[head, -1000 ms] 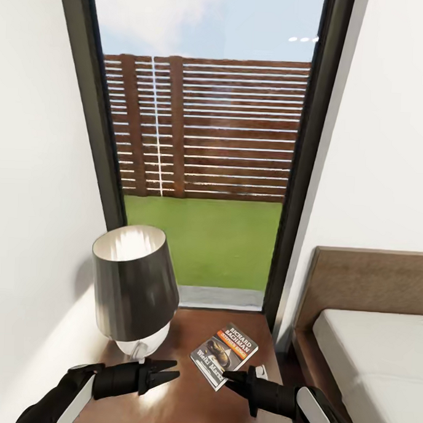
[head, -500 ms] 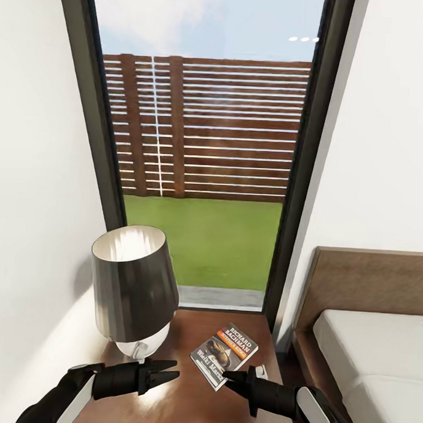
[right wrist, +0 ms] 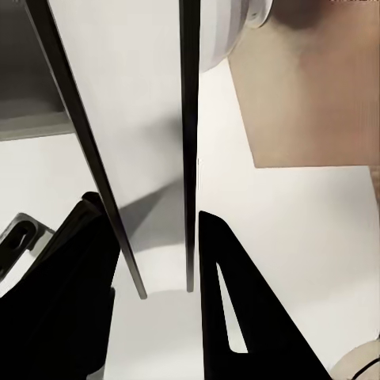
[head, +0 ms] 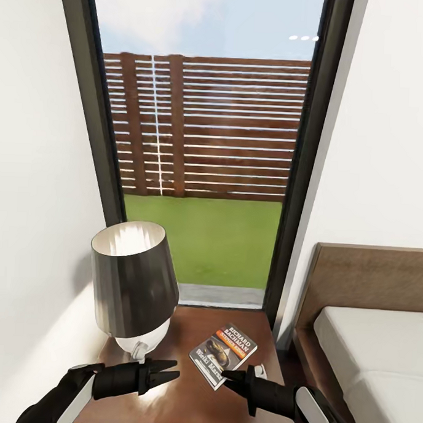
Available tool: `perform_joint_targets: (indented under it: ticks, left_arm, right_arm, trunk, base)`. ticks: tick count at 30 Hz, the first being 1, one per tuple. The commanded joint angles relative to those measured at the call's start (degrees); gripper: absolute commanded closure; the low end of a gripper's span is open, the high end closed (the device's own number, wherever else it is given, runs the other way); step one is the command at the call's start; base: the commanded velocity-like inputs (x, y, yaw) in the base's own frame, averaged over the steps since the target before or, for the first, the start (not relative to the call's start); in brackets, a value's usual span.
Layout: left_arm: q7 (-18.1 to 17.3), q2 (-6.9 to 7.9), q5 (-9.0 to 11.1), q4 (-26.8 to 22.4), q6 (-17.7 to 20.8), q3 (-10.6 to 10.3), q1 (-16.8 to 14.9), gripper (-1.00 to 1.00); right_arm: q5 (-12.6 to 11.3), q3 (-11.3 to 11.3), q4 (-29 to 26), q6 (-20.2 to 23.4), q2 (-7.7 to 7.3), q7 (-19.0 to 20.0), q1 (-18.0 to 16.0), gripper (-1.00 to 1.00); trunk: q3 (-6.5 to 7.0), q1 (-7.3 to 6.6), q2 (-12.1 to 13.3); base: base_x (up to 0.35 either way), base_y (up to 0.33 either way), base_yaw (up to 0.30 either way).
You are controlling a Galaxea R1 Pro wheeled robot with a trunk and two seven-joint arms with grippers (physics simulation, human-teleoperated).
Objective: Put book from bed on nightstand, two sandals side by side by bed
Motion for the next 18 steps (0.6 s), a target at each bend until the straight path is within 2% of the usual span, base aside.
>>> perform_joint_targets:
  ticks: [1,12,18]
  left_arm:
    - [0.01,0.06,0.55,0.02,0.58,-0.25,-0.05,-1.0]
    - [0.01,0.07,0.55,0.02,0.59,-0.25,-0.04,-1.0]
    - [0.01,0.04,0.55,0.02,0.6,-0.25,-0.06,-1.0]
  right_arm:
    - [0.09,0.23,0.0,-0.01,-0.06,0.36,-0.04,1.0]
    - [0.1,0.28,-0.02,-0.01,-0.06,0.45,-0.04,1.0]
    - [0.07,0.29,-0.02,-0.01,0.01,0.39,-0.04,1.0]
  trunk:
    - [-0.06,-0.01,-0.03]
    - [-0.06,-0.01,-0.03]
    - [-1.14,1.31,-2.43]
  base:
    - [0.0,0.0,0.0]
    - [0.0,0.0,0.0]
    - [0.0,0.0,0.0]
